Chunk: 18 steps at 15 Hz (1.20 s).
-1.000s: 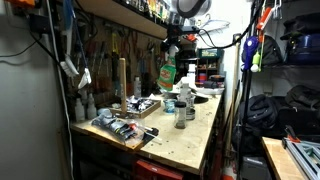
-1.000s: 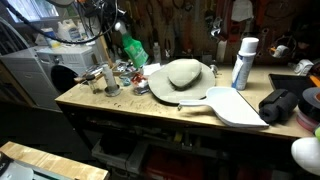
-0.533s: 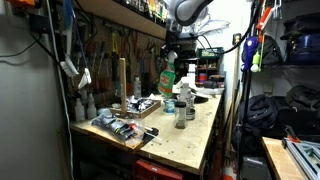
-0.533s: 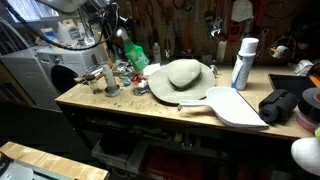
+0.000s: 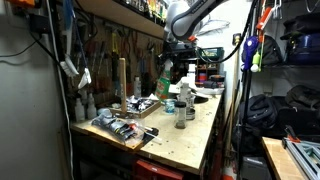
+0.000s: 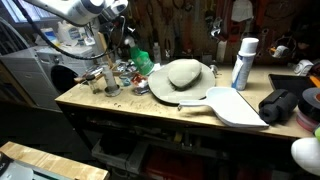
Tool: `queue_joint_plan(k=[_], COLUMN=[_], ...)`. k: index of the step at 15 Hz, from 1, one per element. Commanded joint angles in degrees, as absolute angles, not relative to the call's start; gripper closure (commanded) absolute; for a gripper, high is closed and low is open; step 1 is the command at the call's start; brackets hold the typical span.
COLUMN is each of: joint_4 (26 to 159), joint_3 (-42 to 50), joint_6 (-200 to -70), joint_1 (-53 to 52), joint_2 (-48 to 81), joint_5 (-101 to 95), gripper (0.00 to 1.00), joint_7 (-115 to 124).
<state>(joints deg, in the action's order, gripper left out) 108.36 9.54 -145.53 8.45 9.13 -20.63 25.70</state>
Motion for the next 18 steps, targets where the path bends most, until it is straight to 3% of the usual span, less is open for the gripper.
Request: queue_joint_plan(k=[1, 3, 4, 6, 15, 18], joint_4=[106.3, 104.9, 104.2, 103.1, 101.5, 107.7], joint_3=[11.4, 11.8, 11.9, 11.9, 16.8, 15.7], joint_6=[-146.9, -146.2, -146.0, -145.8, -143.4, -142.8], joint_1=[7.2, 6.8, 6.5, 6.0, 2.9, 4.5], joint_2=[9.7, 11.1, 12.0, 13.6, 12.8, 7.0], joint_5=[-22.2, -22.8, -23.1, -22.8, -29.5, -29.3], gripper=[1.00, 1.00, 0.75, 0.69, 0.02, 0.00], joint_7=[27.0, 27.5, 27.4, 26.8, 32.5, 23.7])
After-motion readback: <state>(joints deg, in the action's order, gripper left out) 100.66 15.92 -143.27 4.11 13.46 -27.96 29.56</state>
